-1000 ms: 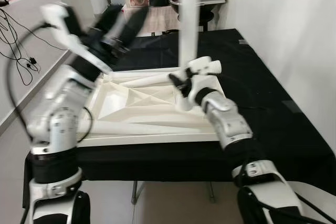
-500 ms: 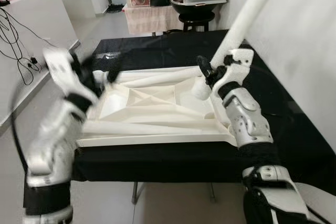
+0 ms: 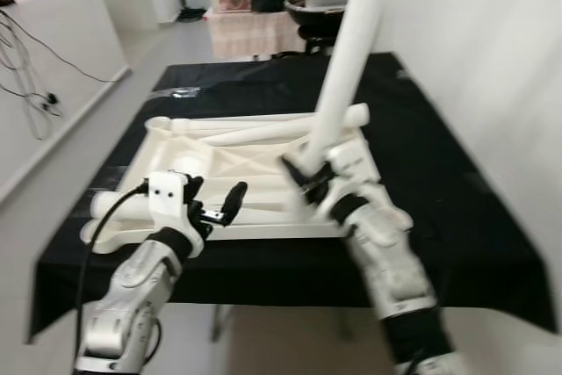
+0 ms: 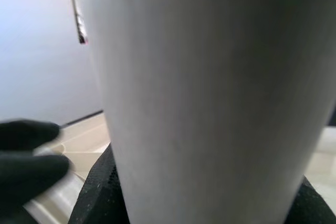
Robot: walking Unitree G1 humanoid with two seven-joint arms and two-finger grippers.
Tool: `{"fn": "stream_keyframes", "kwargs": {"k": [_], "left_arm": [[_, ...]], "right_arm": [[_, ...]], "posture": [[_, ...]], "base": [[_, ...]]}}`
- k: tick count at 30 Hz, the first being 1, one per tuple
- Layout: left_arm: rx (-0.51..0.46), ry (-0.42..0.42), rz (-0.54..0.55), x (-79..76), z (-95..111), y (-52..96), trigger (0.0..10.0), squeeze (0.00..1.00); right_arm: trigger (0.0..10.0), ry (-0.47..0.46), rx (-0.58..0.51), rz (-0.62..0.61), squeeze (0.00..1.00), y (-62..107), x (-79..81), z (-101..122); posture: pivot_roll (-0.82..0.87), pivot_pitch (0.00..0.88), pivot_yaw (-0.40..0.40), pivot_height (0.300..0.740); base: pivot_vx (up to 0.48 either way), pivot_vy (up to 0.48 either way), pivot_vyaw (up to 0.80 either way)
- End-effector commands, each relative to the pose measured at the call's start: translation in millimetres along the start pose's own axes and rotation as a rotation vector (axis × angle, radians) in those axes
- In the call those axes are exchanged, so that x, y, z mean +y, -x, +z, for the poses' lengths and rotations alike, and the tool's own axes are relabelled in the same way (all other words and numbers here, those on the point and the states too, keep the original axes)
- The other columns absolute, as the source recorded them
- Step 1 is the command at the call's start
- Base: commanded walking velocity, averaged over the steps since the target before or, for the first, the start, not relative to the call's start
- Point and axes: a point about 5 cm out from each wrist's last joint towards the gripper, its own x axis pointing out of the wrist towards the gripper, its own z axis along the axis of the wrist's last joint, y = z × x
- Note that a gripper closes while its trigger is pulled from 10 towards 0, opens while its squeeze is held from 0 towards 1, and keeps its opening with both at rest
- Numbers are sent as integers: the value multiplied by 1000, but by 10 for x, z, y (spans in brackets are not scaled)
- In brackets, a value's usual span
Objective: Building children table
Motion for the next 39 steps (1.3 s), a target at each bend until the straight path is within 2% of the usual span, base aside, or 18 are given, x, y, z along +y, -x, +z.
{"fn": "stream_keyframes", "kwargs": {"k": [1,6,8,9,13,23,24,26,28,32,34,35,39], "left_arm": [[8,-18,-8,-28,-32,-33,10000,0],[49,-70,48,-4,-209,-60,10000,0],[49,-70,48,-4,-209,-60,10000,0],[76,-108,32,-29,-251,-24,10000,0],[114,-127,18,-41,-307,106,10000,0],[74,-93,28,-93,-293,228,10000,0],[71,-96,25,-101,-287,242,10000,0],[76,-97,14,-125,-284,272,10000,0],[85,-100,-5,-154,-289,291,10000,0],[94,-103,-21,-178,-289,310,10000,0],[104,-112,-39,-193,-290,321,10000,0],[106,-130,-73,-230,-284,325,10000,0],[118,-168,-113,-278,-282,343,10000,0]], "right_arm": [[10000,2,-4,5,0,27,-25,28],[10000,37,13,-12,0,70,-65,-30],[10000,37,13,-12,0,70,-65,-30],[10000,34,13,-30,0,92,-89,-31],[10000,65,25,-38,0,138,-98,-41],[10000,112,39,-8,0,163,-127,20],[10000,124,47,-4,0,154,-148,24],[10000,77,14,-3,0,121,-166,68],[10000,126,27,4,0,112,-188,76],[10000,117,12,-30,0,117,-215,93],[10000,151,65,-46,0,100,-222,46],[10000,114,46,-6,0,118,-195,56],[10000,64,15,70,0,160,-153,92]], "posture": [[-86,0,37,740],[-95,0,52,740],[-95,0,52,740],[-75,0,64,740],[-75,0,61,740],[-59,0,48,740],[-53,0,45,740],[-50,0,48,740],[-48,0,48,740],[-43,0,46,740],[-38,0,48,740],[-36,0,48,740],[-32,0,49,740]], "base": [[0,-480,0],[0,0,0],[0,0,0],[0,0,0],[0,0,0],[0,0,0],[334,0,800],[386,0,763],[375,0,0],[375,0,800],[345,0,0],[285,0,0],[71,0,0]]}}
